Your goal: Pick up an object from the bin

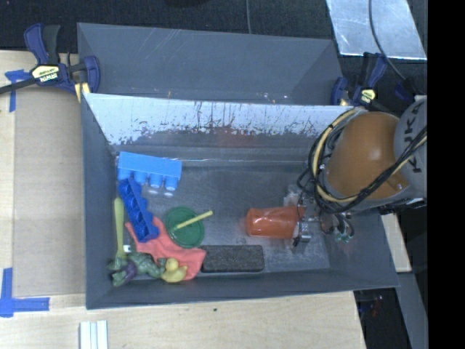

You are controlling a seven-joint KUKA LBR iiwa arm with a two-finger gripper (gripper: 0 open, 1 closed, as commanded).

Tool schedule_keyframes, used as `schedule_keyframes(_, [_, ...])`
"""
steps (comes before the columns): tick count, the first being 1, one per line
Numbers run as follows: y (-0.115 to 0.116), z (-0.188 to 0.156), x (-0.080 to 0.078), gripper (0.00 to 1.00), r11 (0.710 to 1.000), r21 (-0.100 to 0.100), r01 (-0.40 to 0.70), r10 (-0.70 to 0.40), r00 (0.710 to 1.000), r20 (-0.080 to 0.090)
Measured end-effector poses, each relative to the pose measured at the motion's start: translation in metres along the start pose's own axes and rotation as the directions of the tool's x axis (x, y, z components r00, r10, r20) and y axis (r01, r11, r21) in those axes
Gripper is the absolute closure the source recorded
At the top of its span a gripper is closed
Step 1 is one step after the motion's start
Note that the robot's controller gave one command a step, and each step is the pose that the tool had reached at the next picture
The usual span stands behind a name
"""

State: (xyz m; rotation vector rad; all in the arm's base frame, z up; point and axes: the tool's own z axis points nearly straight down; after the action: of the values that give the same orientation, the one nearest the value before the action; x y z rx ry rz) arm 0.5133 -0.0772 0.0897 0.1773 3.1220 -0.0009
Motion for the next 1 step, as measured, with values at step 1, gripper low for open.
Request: schedule_keyframes(1, [0.0000,0.0000,0.0000,1.00,1.000,0.000,0.000,0.000,1.000,0.000])
